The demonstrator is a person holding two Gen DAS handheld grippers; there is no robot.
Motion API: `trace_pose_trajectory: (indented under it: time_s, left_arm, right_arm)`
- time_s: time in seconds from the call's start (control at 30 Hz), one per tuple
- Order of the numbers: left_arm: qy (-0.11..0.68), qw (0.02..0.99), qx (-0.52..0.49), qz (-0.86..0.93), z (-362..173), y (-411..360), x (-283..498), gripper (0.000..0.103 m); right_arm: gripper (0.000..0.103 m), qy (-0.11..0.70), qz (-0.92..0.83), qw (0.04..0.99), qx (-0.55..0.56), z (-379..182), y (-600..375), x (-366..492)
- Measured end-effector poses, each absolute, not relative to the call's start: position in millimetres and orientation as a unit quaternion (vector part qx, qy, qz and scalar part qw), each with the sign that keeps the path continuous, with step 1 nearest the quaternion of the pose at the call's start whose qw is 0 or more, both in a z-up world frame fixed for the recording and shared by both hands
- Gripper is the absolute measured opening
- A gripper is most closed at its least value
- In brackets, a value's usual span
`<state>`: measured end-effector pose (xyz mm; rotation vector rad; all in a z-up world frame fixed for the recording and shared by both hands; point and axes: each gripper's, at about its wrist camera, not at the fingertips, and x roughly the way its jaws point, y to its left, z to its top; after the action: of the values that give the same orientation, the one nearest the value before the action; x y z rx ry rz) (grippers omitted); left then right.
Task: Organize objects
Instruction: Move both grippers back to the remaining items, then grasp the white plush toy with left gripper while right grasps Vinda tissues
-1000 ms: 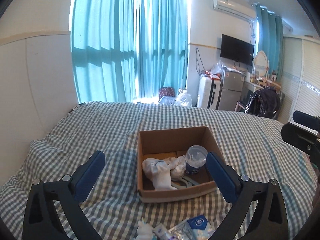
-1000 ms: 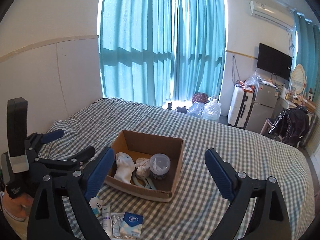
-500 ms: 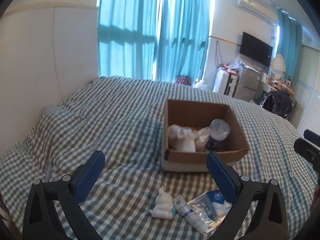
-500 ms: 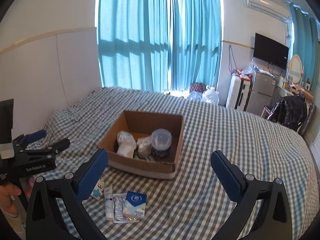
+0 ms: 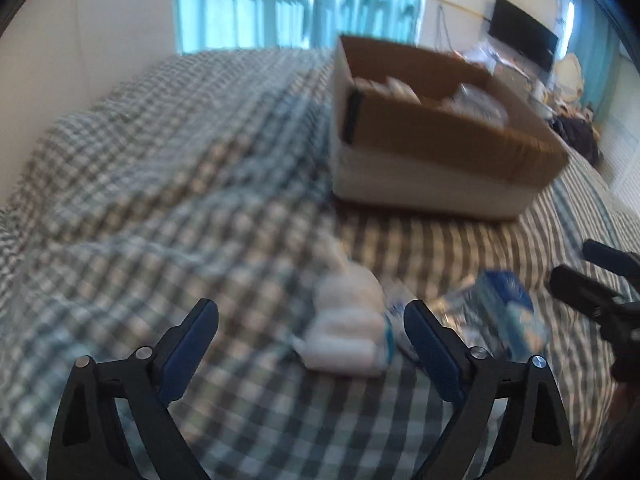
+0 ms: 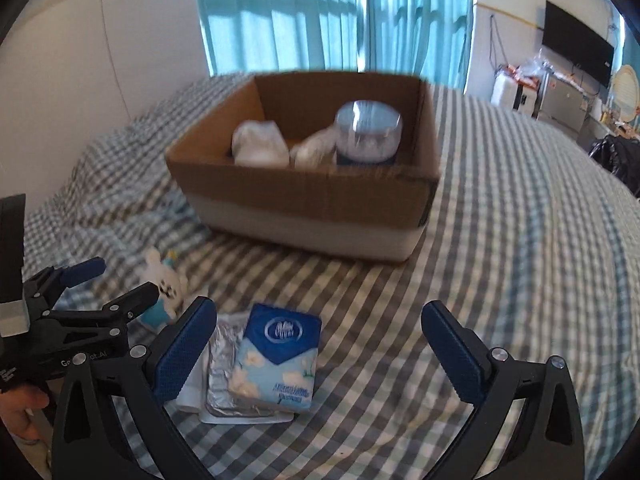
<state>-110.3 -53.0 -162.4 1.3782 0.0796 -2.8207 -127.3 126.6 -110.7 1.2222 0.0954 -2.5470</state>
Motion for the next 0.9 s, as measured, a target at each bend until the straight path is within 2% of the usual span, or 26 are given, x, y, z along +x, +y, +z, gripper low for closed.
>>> trace_pose_trajectory:
  time_s: [0.03,0.1,0.17,0.27,0.33,0.37,0.73,0.9]
  left_arm:
    - [0.011,-0.004,0.445,-0.895,-167.2,-47.2,-109.6,0.095]
    - [-0.015,-0.001,0.455,-0.89,-173.7,-39.3,-109.8,0.087]
    - [-0.026,0.002,0.459,-0.888,-178.3,-35.2,-110.2,0.069]
    - [-0.02,-0.012,0.466,-0.884,-181.5,-34.4,-109.4,0.058]
    - [-0.022,-0.012,0.462,-0.887,-180.5,-32.5,-106.8,0.058]
    - [-0.026,-0.011,0.459,-0.888,-180.5,-30.9,-104.8,0.058]
    - [0.011,-0.012,0.454,-0.891,-159.9,-25.0,-73.5,0.057]
    - [0.007,-0.002,0.446,-0.895,-139.0,-21.6,-54.5,0.057]
  right_arm:
    - [0.103,0.03,-0.886,0.159,0.433,-116.1,126.5,-126.8]
    - [0.102,0.023,-0.877,0.167,0.45,-126.7,126.3,-126.2]
    - [0.097,0.024,-0.87,0.173,0.461,-133.1,124.2,-125.5]
    - [0.081,0.022,-0.858,0.188,0.478,-141.5,120.6,-122.8]
    - [0.06,0.018,-0.85,0.197,0.488,-146.4,118.9,-122.1]
    - [0.054,0.018,-0.847,0.198,0.492,-148.5,117.5,-120.7]
    - [0.053,0.031,-0.867,0.162,0.469,-131.7,130.6,-76.3]
    - [0.053,0.03,-0.885,0.149,0.439,-98.1,144.7,-55.5]
